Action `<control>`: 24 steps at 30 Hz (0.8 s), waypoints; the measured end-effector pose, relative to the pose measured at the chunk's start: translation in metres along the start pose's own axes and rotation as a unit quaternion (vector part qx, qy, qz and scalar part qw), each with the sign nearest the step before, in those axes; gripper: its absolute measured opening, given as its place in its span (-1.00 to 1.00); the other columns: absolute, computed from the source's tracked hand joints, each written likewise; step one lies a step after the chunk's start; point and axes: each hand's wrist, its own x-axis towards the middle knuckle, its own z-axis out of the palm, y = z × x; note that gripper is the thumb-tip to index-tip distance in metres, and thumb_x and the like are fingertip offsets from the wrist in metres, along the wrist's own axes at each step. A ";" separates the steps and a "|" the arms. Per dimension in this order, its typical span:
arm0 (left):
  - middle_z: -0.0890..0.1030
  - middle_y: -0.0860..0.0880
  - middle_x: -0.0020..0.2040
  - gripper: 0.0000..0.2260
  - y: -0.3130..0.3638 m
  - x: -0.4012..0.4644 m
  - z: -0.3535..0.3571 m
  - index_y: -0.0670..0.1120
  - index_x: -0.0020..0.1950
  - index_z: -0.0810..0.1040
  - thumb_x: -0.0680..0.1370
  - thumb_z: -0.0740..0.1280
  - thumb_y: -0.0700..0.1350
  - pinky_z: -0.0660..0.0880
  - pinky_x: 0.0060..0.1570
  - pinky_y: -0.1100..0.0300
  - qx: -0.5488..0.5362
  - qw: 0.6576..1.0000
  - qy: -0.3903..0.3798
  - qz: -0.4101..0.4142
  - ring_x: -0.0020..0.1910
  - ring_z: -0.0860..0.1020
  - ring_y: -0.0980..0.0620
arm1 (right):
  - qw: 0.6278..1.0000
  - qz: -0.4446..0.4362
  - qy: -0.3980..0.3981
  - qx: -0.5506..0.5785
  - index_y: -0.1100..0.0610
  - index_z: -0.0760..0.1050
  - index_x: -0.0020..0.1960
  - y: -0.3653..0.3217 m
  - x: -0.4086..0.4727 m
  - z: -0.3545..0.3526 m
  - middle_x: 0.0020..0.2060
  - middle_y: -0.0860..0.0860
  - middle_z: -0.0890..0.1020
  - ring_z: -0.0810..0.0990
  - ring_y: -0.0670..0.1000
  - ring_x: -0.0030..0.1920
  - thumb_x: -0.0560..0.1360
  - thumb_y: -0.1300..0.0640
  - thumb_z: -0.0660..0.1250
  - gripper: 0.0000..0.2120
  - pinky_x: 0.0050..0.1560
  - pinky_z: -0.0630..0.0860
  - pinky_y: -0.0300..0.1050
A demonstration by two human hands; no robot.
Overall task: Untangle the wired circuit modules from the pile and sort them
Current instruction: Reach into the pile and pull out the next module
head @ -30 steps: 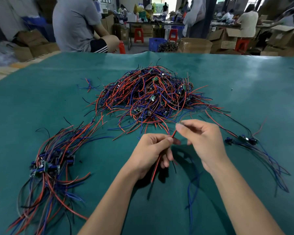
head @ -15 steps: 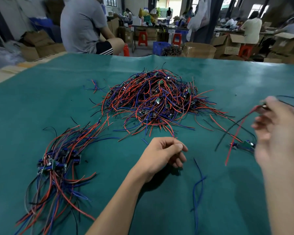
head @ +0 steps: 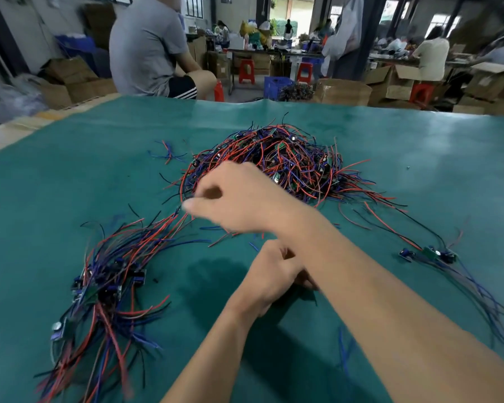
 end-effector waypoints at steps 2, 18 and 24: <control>0.65 -0.08 -0.24 -0.89 -0.002 0.000 -0.001 -0.20 -0.02 0.61 0.60 0.29 -0.29 0.57 -0.27 0.22 -0.046 0.998 -0.037 0.007 -0.33 0.63 0.06 | 0.997 0.063 0.008 -0.044 0.01 0.66 -0.06 0.039 0.015 -0.003 0.01 0.10 0.70 0.64 0.17 0.06 0.53 -0.08 0.37 -0.82 0.18 0.58 0.03; 0.60 -0.17 -0.25 -0.85 0.004 0.000 0.001 -0.28 0.00 0.56 0.61 0.19 -0.39 0.51 -0.34 0.29 -0.102 0.994 -0.044 0.000 -0.41 0.57 0.05 | 0.934 0.254 0.218 0.123 0.10 0.69 -0.24 0.144 0.021 0.010 -0.28 0.02 0.73 0.72 0.14 -0.12 0.43 0.06 0.41 -0.85 0.01 0.66 0.07; 0.60 -0.15 -0.27 -0.84 0.005 -0.001 0.002 -0.28 0.01 0.56 0.61 0.18 -0.39 0.51 -0.35 0.29 -0.115 0.993 -0.035 -0.011 -0.41 0.57 0.04 | 0.882 0.266 0.255 0.295 0.12 0.65 -0.30 0.157 -0.008 -0.009 -0.35 0.07 0.73 0.65 -0.03 -0.47 0.44 0.08 0.41 -0.82 -0.52 0.39 -0.27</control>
